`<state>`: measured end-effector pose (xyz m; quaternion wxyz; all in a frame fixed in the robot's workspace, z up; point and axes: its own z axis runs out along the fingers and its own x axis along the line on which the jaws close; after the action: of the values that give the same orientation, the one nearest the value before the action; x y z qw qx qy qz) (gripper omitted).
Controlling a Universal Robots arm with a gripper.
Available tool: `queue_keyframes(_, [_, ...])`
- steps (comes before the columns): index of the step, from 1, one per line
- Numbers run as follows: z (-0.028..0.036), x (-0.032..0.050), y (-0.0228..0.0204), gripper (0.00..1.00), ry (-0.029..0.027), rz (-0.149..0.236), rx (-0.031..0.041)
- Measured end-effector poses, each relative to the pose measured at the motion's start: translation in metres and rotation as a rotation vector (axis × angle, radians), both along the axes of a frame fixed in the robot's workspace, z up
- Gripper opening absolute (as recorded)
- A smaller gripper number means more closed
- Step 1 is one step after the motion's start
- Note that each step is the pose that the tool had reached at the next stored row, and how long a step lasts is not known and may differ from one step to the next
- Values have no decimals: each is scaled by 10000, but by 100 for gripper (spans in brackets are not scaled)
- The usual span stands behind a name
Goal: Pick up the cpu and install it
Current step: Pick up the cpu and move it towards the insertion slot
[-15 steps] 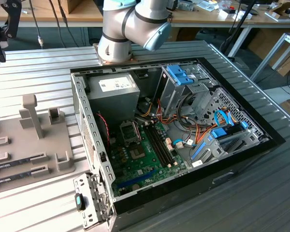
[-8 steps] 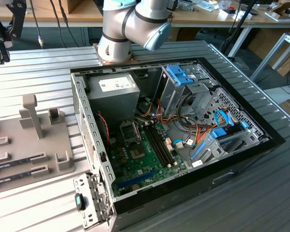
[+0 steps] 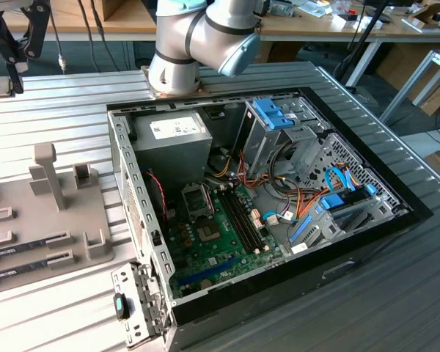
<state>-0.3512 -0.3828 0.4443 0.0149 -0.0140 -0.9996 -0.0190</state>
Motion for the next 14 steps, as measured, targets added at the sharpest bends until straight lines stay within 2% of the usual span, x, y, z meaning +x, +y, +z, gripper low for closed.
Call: queue_keyframes(14, [0, 146, 0, 47, 8, 0, -1])
